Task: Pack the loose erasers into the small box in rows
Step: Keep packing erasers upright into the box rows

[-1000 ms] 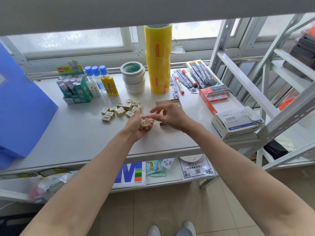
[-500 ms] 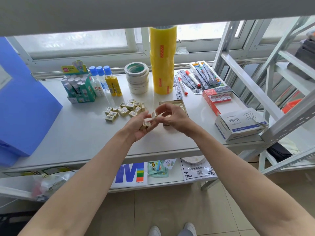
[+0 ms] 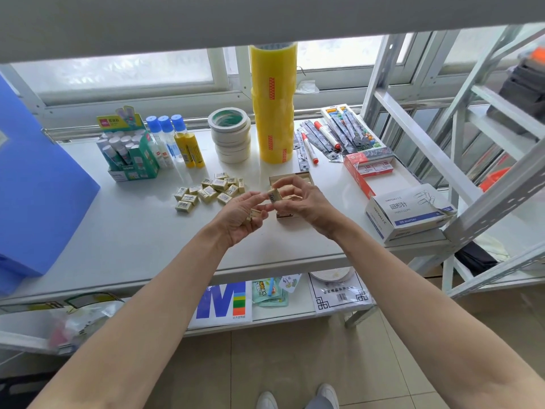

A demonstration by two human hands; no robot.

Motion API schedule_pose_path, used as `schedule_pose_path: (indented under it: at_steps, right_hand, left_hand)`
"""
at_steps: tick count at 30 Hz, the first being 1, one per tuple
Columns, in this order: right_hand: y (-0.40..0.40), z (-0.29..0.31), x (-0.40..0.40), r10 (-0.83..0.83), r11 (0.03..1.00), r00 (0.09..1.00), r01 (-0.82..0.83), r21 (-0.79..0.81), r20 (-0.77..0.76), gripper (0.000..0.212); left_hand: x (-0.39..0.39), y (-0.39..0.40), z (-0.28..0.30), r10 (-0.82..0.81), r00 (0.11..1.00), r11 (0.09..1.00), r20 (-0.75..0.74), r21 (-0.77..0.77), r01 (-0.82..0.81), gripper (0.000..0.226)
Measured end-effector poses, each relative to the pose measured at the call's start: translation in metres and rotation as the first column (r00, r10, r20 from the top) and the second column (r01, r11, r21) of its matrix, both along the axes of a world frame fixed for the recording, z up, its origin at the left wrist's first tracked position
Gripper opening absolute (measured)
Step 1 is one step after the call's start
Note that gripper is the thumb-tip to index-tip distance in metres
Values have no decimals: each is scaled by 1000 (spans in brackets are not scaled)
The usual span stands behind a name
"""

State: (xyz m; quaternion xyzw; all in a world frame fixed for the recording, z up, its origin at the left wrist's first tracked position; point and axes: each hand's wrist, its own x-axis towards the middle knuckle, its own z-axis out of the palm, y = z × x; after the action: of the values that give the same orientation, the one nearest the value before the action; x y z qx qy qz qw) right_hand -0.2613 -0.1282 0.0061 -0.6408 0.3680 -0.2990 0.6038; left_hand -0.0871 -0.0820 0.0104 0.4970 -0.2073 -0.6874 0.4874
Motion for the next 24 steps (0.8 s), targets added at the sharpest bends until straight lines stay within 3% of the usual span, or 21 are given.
schedule_pose_path:
  at_steps: [5,9,18,24]
  right_hand:
    - [6,-1,-2,-46,999,999,46,-8,-7,27]
    - [4,-5,-2,-101,994,994,99,-38,-48,31]
    - [2,-9,-3,-155,983,986,148,-109,-64,34]
    - [-1,-8,-5,-205,972,976,194,-133,-73,29]
  left_hand:
    - [0,0,-1,-25,1000,1000,-13,-2,25,6]
    - [-5,-1,-3,-9,999,1000,45,-11,10,24]
    - [-10,-2,-4,9,997,999,77,-31,-7,18]
    - [-14,-3,-5,-54,964,998,259,-22,61,30]
